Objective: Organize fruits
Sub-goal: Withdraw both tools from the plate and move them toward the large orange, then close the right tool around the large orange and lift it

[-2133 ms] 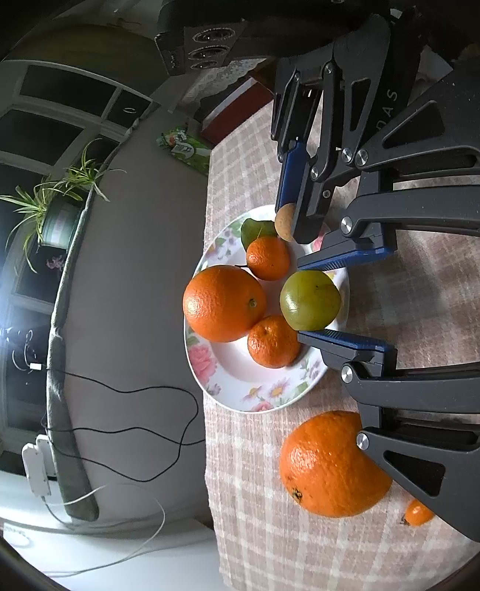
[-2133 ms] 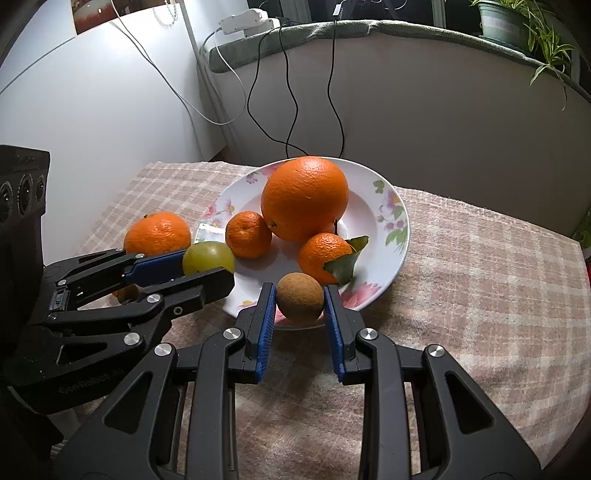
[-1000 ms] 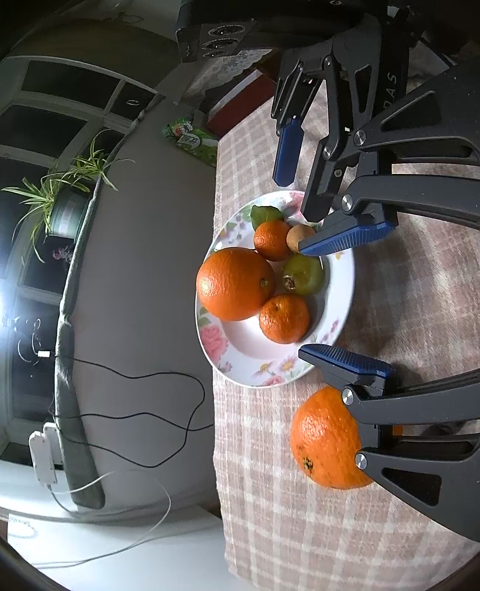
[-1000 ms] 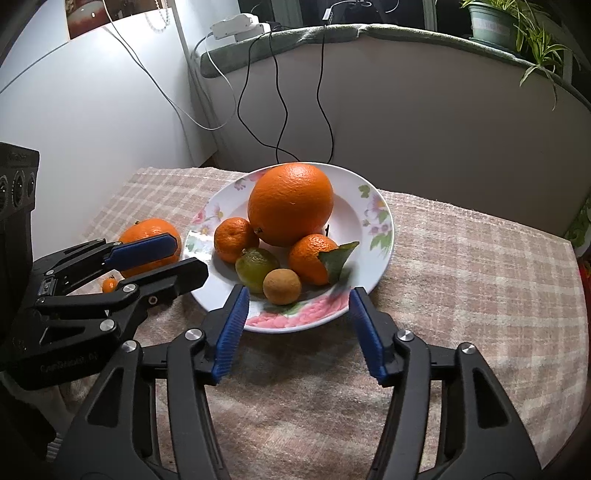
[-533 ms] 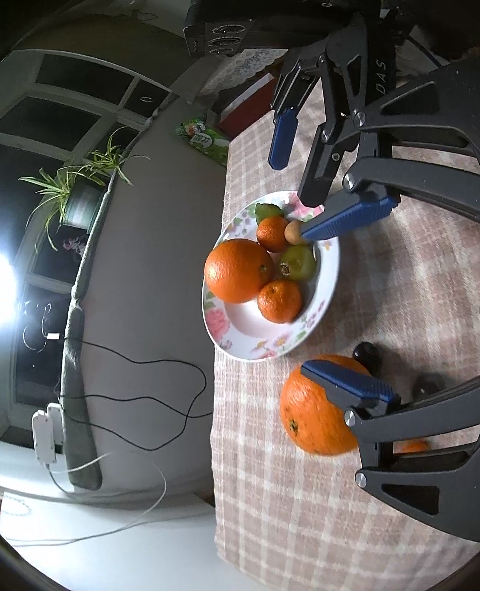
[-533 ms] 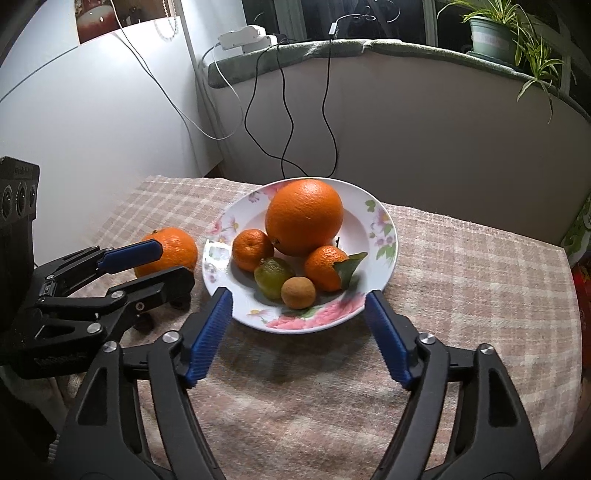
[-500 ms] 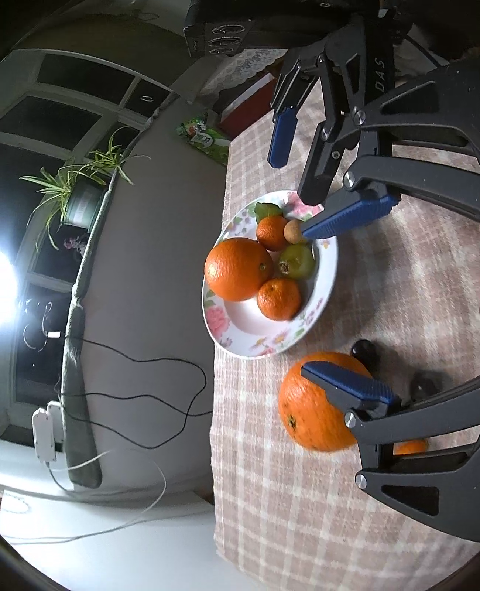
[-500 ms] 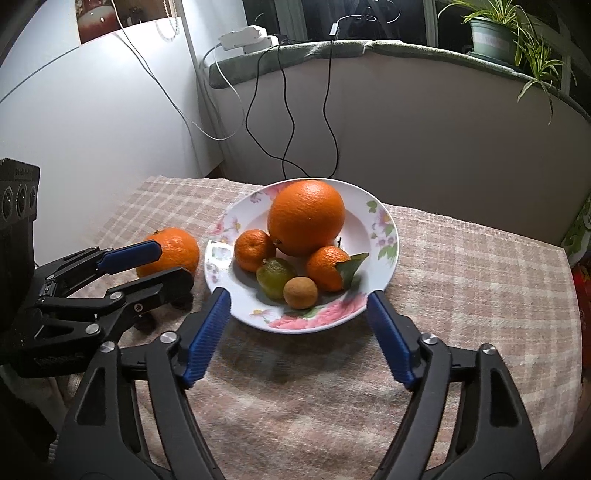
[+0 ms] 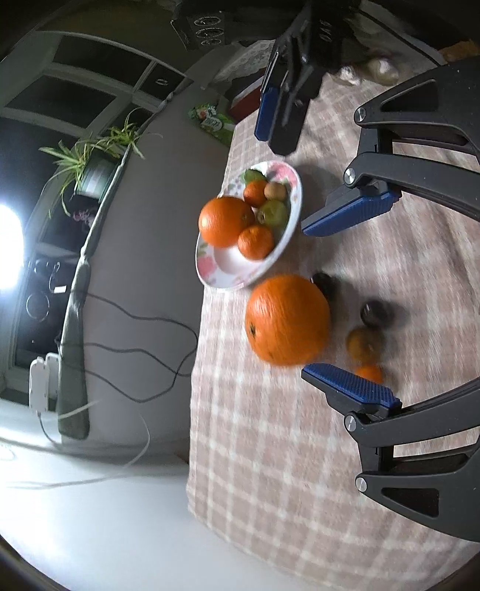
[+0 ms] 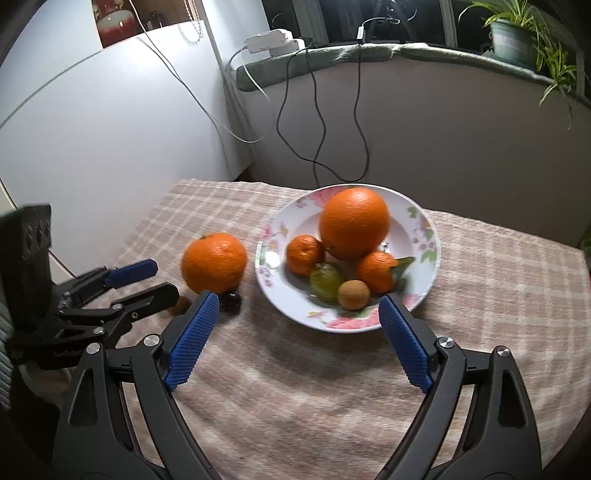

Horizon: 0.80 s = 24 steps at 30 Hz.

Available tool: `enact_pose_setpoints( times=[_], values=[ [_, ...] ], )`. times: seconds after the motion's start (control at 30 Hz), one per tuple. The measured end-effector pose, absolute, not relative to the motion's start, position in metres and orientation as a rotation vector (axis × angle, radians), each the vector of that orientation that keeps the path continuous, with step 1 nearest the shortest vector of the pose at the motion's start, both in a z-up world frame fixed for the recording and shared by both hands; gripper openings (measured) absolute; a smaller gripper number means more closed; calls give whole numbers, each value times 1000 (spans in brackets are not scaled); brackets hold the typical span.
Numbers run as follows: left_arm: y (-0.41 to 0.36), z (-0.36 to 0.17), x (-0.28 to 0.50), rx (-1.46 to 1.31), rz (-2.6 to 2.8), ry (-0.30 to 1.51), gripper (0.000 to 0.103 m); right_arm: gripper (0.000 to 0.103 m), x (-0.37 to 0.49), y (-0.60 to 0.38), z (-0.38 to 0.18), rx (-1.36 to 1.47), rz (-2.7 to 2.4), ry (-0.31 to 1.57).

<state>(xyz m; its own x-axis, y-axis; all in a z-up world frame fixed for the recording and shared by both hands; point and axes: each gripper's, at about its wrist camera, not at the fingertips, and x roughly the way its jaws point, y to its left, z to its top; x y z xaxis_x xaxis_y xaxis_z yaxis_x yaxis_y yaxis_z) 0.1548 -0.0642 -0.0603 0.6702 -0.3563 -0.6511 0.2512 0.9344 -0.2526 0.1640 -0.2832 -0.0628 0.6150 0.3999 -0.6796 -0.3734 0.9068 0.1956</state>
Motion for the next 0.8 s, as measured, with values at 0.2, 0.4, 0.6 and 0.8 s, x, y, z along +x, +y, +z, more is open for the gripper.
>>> enact_pose_setpoints(
  times=[0.2, 0.4, 0.6, 0.8],
  values=[
    [-45, -64, 157, -173, -323, 772, 71, 91, 170, -270, -62, 92, 516, 821],
    [-35, -68, 163, -210, -342, 793, 71, 91, 178, -253, -68, 164, 582, 865],
    [-31, -73, 171, -259, -380, 822, 71, 91, 190, -237, -77, 248, 646, 924],
    [-33, -78, 177, -276, -405, 846, 71, 91, 200, -225, -87, 304, 670, 970]
  ],
)
